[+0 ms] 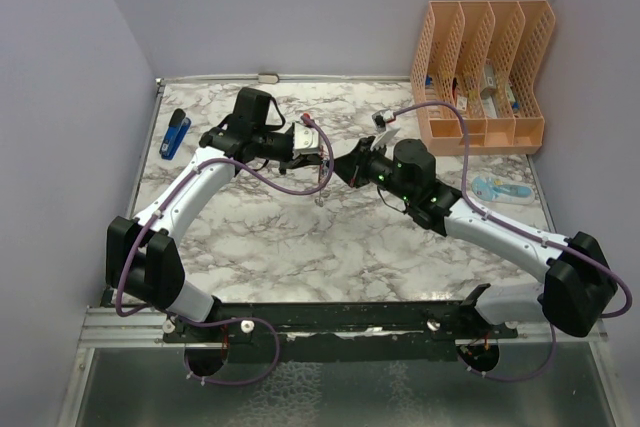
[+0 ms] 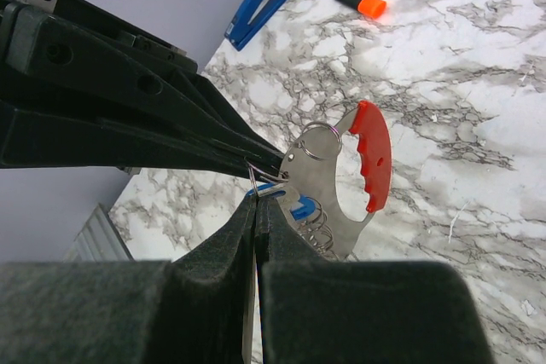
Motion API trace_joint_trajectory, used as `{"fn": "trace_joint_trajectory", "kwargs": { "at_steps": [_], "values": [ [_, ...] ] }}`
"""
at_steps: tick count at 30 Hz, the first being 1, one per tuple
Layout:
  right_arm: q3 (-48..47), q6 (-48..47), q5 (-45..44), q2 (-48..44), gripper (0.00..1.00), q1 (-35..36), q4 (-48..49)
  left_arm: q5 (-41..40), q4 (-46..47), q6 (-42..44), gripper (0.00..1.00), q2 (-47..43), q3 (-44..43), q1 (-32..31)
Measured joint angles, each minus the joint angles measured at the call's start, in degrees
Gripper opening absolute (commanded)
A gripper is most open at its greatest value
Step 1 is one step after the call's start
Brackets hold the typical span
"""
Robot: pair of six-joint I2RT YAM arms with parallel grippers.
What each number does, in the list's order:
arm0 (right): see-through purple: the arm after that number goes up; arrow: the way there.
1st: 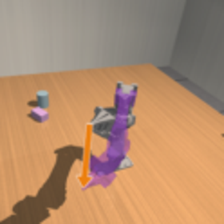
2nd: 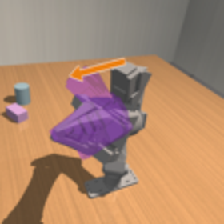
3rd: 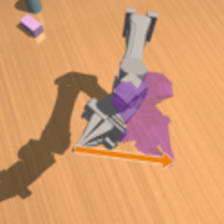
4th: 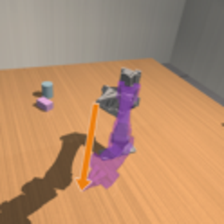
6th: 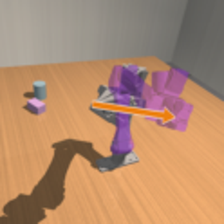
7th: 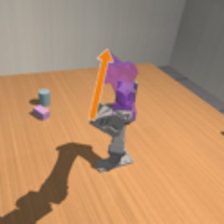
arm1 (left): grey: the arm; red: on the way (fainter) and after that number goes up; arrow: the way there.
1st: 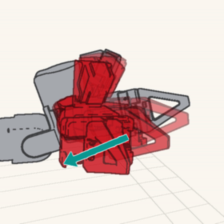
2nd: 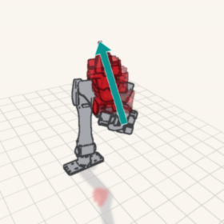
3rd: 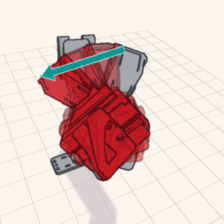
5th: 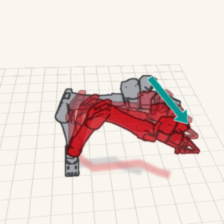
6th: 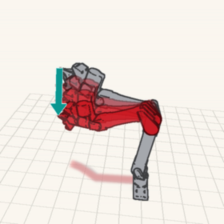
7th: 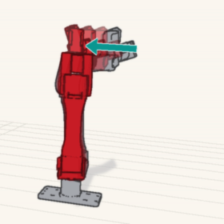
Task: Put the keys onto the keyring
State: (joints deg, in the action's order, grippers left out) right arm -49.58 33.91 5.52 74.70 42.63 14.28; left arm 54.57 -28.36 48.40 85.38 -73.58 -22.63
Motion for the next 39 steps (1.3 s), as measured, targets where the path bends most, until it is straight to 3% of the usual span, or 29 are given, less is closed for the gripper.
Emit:
{"fn": "trace_joint_trajectory", "kwargs": {
  "at_steps": [39],
  "values": [
    [0.00,6.45,-3.63,-0.57,0.01,0.00,-4.70,-0.15,-0.26,0.13,0.00,-0.09,0.00,-0.02]
  ]
}}
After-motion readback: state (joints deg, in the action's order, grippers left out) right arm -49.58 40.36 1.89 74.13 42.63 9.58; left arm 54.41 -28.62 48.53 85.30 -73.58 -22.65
